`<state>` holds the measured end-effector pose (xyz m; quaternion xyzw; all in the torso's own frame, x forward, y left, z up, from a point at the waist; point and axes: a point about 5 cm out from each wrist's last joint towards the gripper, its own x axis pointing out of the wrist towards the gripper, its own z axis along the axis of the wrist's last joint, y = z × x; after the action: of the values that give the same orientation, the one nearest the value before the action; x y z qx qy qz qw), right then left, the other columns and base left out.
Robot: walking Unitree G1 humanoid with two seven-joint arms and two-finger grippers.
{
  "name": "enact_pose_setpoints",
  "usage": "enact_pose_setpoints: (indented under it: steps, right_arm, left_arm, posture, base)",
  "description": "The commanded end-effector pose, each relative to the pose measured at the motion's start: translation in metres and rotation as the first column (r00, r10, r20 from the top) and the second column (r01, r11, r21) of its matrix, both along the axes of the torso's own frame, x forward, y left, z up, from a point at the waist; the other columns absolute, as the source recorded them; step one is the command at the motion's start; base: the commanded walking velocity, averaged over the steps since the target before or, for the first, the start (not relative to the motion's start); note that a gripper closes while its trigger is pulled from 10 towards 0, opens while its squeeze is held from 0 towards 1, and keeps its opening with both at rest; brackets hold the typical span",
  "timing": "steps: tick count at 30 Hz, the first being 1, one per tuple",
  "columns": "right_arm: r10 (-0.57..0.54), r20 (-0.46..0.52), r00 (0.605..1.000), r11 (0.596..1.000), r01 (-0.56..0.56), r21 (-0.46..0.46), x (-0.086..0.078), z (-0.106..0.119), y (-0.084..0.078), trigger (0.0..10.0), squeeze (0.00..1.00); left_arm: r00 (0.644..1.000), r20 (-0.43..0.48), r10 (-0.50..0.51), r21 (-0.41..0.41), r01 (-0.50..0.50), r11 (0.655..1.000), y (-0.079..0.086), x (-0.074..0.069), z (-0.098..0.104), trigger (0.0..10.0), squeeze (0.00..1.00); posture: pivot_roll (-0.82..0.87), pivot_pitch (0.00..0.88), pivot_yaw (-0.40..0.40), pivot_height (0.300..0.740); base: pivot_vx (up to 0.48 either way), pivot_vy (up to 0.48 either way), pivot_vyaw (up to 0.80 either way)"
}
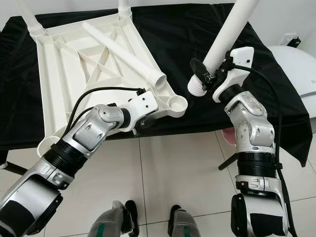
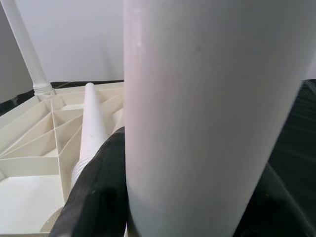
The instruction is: Building children table
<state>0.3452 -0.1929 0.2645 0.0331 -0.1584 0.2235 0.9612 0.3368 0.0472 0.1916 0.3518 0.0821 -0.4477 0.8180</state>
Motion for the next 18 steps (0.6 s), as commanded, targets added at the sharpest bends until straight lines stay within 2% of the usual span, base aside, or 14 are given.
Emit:
enact_pose_setpoints:
  steps: [1,15,16,18]
  right_arm:
    - [0.008,0.021,1.0,1.0,-0.008,0.002,0.0,0.006,0.001,10.0,0.0]
    - [0.015,0.025,1.0,1.0,-0.015,0.001,0.0,0.007,0.002,10.0,0.0]
    - [0.02,0.024,1.0,1.0,-0.02,-0.001,0.0,0.006,0.003,10.0,0.0]
    - [0.049,0.015,0.999,0.999,-0.049,-0.012,-0.002,0.004,0.005,10.0,0.0]
  left_arm:
    - [0.999,-0.041,0.01,0.029,-0.009,1.0,0.009,-0.002,-0.012,0.0,0.0]
    - [0.998,-0.053,-0.022,0.101,0.027,0.995,0.038,-0.009,-0.016,0.0,0.0]
    - [0.998,-0.063,-0.015,0.099,0.021,0.995,0.041,-0.01,-0.017,1.5,0.0]
    - [0.998,-0.067,-0.011,0.109,0.018,0.994,0.048,-0.01,-0.018,1.8,0.0]
  posture:
    - [-0.14,0.185,0.052,0.74]
    - [-0.13,0.186,0.051,0.74]
    - [-0.13,0.186,0.051,0.74]
    - [-0.13,0.191,0.048,0.74]
  base:
    - [0.0,0.0,0.0]
    - [0.0,0.0,0.0]
    - [0.0,0.0,0.0]
    - [0.0,0.0,0.0]
